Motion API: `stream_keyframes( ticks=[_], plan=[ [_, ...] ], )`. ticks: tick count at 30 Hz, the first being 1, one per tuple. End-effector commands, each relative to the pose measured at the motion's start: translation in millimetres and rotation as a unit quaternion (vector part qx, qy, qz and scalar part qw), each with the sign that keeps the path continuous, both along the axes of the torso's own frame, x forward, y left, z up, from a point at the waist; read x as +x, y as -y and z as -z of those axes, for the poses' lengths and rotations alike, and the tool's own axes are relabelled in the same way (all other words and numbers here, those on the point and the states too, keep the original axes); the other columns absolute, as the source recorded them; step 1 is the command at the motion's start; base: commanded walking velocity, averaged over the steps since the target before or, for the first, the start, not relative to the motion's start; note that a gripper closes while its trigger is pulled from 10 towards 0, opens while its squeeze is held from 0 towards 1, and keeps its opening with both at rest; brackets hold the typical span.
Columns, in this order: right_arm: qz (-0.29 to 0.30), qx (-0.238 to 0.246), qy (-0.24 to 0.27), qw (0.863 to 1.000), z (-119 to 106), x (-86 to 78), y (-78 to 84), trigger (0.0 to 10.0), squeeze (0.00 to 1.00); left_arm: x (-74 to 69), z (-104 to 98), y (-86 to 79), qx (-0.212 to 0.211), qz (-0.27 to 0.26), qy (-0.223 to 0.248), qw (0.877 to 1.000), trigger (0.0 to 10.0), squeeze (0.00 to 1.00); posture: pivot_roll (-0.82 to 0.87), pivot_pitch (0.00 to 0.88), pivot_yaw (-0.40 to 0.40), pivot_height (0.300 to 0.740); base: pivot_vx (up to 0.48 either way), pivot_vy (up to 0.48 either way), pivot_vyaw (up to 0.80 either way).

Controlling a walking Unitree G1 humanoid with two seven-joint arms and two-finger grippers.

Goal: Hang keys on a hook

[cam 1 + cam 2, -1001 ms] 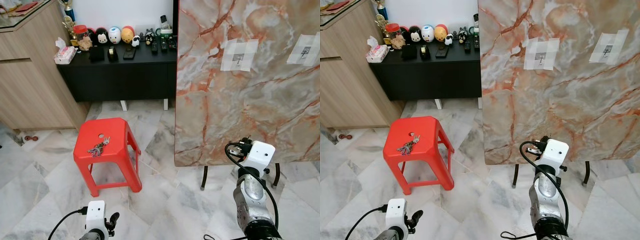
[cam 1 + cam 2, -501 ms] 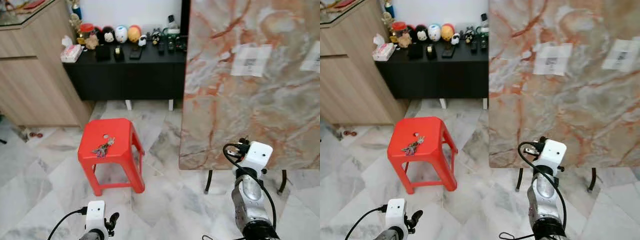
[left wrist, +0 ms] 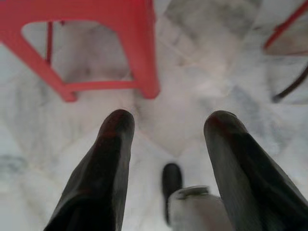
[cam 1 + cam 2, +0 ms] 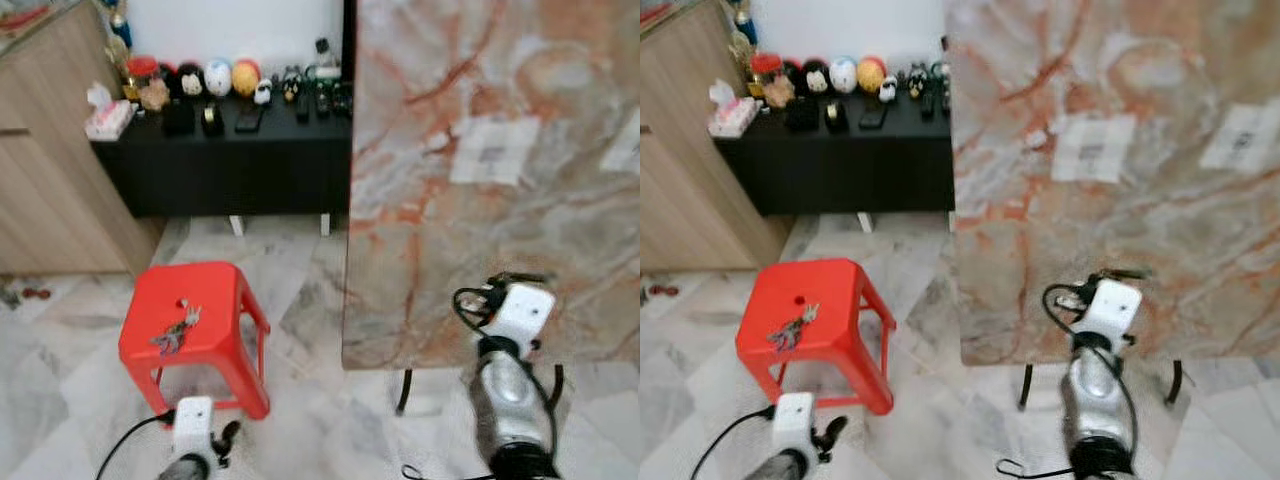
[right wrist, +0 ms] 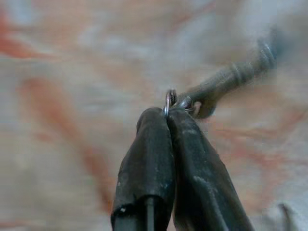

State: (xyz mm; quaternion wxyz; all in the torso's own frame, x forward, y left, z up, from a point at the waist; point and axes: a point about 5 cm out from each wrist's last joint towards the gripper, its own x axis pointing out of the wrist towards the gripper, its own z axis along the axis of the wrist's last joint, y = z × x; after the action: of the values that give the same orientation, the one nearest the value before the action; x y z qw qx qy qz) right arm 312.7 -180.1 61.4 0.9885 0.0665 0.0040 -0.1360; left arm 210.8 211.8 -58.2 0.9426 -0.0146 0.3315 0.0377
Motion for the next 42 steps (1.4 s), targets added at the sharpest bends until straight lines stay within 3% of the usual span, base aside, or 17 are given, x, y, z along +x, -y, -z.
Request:
stream_keyframes(
  ticks=[1,8,10,16,18,26,42],
  plan=[
    [0.018,-0.005,0.0,1.0,0,-2.5,11.3,10.0,0.0,-3.4,3,4.5,-0.003,0.003,-0.009,1.0,10.0,0.0,0.11,0.085,0.025,0.74,0.0,0.0,0.0],
    [0.029,-0.005,0.016,0.999,-6,-0.6,13.0,10.0,0.0,-4.4,4,5.1,-0.007,0.004,-0.012,1.0,10.0,0.0,0.11,0.086,0.026,0.74,0.0,0.0,0.0],
    [0.013,-0.045,0.03,0.998,-13,1.7,8.9,10.0,0.0,-4.7,4,5.2,-0.007,0.005,-0.013,1.0,10.0,0.0,0.12,0.085,0.026,0.74,0.0,0.0,0.0],
    [0.008,-0.091,0.051,0.994,-23,4.1,5.1,10.0,0.0,-4.2,4,5.5,-0.008,0.005,-0.012,1.0,10.0,0.0,0.11,0.086,0.026,0.74,0.0,0.0,0.0],
    [0.019,-0.155,0.063,0.986,-33,6.6,5.1,10.0,0.0,-4.0,4,5.7,-0.007,0.006,-0.011,1.0,10.0,0.0,0.11,0.084,0.027,0.74,0.0,0.0,0.0],
    [0.065,-0.256,0.109,0.958,-60,13.2,7.7,10.0,0.0,-3.9,4,5.8,-0.007,0.005,-0.01,1.0,10.0,0.0,0.12,0.085,0.023,0.74,0.0,0.0,0.0],
    [0.135,-0.316,0.119,0.932,-74,15.7,18.2,10.0,0.0,-3.0,3,5.6,-0.006,0.006,-0.01,1.0,10.0,0.0,0.11,0.079,0.028,0.74,0.0,0.0,0.0]
  ],
)
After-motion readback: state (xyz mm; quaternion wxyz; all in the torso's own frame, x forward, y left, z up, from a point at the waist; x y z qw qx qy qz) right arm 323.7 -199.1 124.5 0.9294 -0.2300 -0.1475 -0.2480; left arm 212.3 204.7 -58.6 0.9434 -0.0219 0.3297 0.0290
